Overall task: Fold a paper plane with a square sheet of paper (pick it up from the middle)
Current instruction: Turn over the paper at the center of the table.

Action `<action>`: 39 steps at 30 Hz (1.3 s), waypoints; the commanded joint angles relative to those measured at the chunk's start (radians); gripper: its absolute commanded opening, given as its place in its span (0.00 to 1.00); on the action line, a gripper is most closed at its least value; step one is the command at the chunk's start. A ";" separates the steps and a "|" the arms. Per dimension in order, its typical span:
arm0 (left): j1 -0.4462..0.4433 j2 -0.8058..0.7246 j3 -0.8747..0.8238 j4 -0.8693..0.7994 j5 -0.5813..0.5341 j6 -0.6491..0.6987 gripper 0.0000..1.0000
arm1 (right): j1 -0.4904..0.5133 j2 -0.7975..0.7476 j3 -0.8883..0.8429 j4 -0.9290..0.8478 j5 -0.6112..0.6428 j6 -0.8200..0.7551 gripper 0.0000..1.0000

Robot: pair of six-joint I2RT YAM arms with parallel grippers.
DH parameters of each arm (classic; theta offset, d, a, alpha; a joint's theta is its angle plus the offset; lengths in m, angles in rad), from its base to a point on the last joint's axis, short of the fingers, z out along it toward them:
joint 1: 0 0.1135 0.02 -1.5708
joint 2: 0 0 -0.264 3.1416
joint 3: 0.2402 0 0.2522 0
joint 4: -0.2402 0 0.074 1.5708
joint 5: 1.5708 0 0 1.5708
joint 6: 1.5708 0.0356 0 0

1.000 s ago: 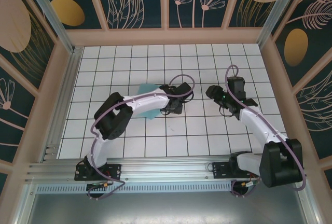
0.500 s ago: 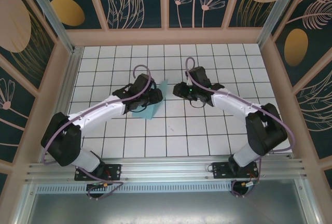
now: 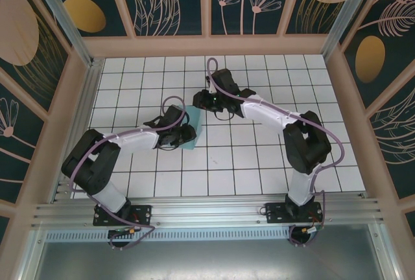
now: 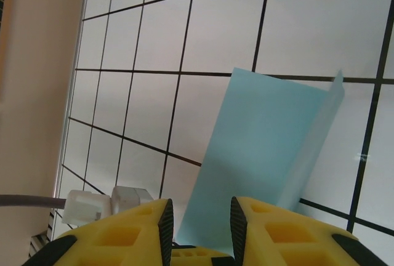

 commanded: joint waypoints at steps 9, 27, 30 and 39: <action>-0.024 0.073 0.064 0.006 0.029 0.041 0.33 | -0.019 -0.005 0.009 -0.093 -0.025 0.005 0.29; -0.100 0.169 0.194 -0.059 0.032 0.084 0.44 | -0.088 -0.105 -0.158 -0.183 -0.006 -0.034 0.29; -0.103 0.171 0.203 -0.053 0.040 0.084 0.44 | -0.099 -0.105 -0.173 -0.186 -0.011 -0.049 0.29; -0.117 0.208 0.243 -0.060 0.065 0.091 0.37 | -0.110 -0.111 -0.203 -0.209 0.035 -0.123 0.30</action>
